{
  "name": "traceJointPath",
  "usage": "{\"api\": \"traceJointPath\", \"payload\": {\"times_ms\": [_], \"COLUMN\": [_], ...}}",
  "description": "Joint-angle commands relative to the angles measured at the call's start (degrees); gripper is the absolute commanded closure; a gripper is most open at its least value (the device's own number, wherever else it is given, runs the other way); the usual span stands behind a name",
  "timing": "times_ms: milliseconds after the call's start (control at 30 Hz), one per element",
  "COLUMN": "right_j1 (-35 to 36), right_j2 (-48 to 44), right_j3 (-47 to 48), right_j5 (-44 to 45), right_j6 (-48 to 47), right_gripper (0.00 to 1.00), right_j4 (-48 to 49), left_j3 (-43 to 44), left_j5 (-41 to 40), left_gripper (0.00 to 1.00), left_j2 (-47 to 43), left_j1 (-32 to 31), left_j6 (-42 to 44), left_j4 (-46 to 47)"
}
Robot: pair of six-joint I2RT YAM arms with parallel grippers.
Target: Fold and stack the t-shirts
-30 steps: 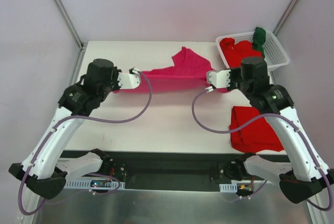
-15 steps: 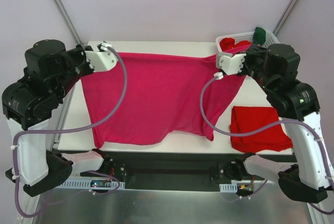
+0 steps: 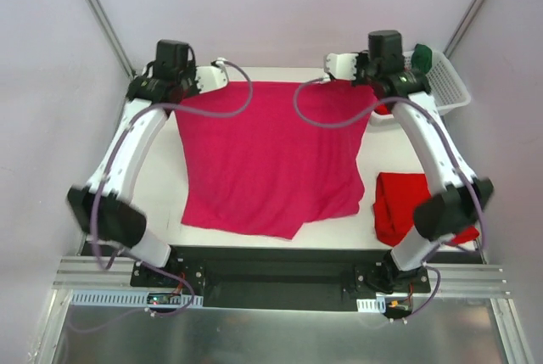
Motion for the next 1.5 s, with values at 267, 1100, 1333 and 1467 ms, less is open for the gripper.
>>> {"api": "traceJointPath", "payload": {"times_ms": [267,1100,1333,1467], "right_j1": [-2.24,4.53,4.53,4.53], "right_j2": [25.08,-13.32,-15.10,-12.12], "right_j3": [35.88,-11.35,-3.98,3.76], "right_j5": [4.68,13.38,12.06,11.01], "right_j6": [-20.74,-10.05,-7.93,-9.07], "right_gripper": [0.99,0.99,0.99,0.99], "right_j4": [19.85,24.67,22.82,23.78], "left_j3": [62.52,-14.25,-2.14,8.86], "left_j5": [-4.73,-16.43,-14.05,-13.18], "left_gripper": [1.00,1.00,1.00,1.00], "left_j2": [39.74,-17.24,-19.09,-15.05], "left_j1": [3.34,-5.36,-5.54,-5.62], "left_j6": [26.59,17.41,12.91,13.96], "left_j4": [20.53,33.70,28.23,28.23]}}
